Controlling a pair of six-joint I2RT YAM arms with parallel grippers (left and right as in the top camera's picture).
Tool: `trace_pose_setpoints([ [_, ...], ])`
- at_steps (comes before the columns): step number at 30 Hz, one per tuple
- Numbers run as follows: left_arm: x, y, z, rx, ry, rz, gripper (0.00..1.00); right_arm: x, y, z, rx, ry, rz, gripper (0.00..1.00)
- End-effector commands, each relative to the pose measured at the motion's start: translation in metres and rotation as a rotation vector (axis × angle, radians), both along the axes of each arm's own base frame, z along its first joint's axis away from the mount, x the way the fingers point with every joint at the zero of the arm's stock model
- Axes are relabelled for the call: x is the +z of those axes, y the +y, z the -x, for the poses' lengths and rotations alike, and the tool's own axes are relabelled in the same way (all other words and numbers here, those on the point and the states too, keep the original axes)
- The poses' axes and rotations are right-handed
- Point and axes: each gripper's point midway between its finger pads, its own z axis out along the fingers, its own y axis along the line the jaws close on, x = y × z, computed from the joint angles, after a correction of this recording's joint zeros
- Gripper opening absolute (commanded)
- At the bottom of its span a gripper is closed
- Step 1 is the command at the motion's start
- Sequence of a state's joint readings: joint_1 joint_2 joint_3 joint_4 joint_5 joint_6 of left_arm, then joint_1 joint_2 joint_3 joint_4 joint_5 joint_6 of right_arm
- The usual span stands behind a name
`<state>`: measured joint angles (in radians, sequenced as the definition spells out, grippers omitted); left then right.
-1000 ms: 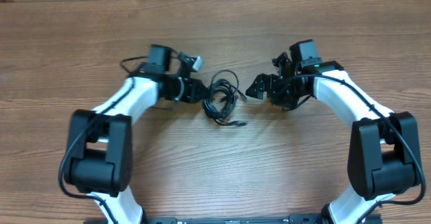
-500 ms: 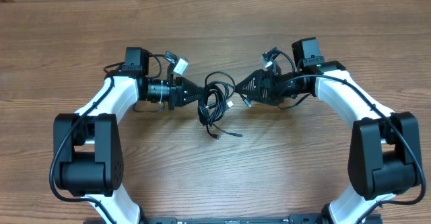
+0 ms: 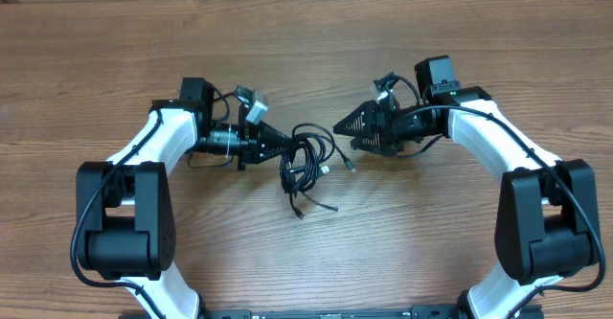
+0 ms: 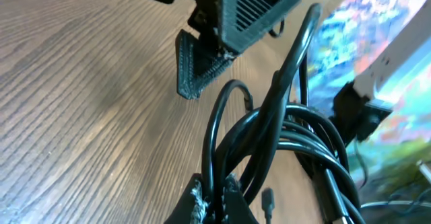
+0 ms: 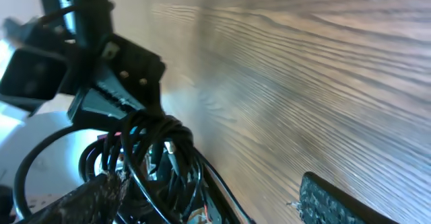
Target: Untangle cables
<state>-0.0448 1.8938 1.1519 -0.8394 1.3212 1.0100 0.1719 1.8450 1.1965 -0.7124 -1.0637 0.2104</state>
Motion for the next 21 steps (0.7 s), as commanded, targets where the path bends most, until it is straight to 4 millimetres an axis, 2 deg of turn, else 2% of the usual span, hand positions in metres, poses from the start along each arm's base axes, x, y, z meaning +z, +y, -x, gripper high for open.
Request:
trace_pose_setpoints([
  [1,0.01,0.001,0.004,-0.049,-0.214,0.021,0.04,-0.012,-0.004,0.002,-0.007,0.014,0.064,0.82],
  [8,0.003,0.003,0.004,-0.055,-0.216,-0.022,0.04,-0.014,-0.006,0.016,0.05,0.007,0.074,0.76],
  [13,0.0,0.004,0.004,-0.056,-0.217,-0.037,0.04,-0.015,-0.006,0.023,0.078,0.002,0.076,0.66],
  [21,0.0,0.004,0.003,-0.056,-0.22,-0.035,0.04,-0.015,0.02,0.041,0.162,-0.004,0.075,0.67],
])
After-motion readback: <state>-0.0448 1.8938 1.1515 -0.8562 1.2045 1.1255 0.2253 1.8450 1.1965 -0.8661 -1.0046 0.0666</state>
